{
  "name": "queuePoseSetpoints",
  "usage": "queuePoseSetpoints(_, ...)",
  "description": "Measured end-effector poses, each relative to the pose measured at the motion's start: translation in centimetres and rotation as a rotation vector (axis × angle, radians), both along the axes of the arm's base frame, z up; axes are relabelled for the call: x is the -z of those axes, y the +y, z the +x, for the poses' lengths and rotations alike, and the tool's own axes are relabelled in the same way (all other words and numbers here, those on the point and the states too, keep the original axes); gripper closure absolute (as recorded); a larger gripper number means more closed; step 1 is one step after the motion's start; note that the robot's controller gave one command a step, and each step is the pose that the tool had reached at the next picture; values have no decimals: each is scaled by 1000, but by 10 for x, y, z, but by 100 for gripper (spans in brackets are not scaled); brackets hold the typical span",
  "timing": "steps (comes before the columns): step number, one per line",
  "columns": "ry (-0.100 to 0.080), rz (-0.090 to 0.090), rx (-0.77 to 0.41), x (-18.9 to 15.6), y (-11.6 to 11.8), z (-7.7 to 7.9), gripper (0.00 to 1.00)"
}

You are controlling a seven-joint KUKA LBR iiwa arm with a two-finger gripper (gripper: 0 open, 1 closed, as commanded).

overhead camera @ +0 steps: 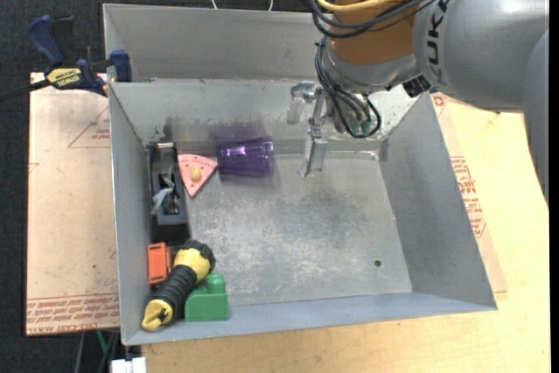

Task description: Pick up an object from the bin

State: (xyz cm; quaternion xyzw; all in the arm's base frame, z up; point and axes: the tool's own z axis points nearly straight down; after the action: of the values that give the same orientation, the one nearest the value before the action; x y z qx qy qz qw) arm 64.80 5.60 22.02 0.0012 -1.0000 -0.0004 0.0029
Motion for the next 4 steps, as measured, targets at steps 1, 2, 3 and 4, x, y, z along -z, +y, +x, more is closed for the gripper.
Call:
queuePoseSetpoints(1, -8, 1, 1, -5, 0, 1, 0)
queuePoseSetpoints(2, -13, 2, -63, 92, 44, 6, 0)
queuePoseSetpoints(3, -18, 2, -44, 103, 65, 7, 0)
queuePoseSetpoints(4, -17, 4, 13, 115, 61, -5, 0)
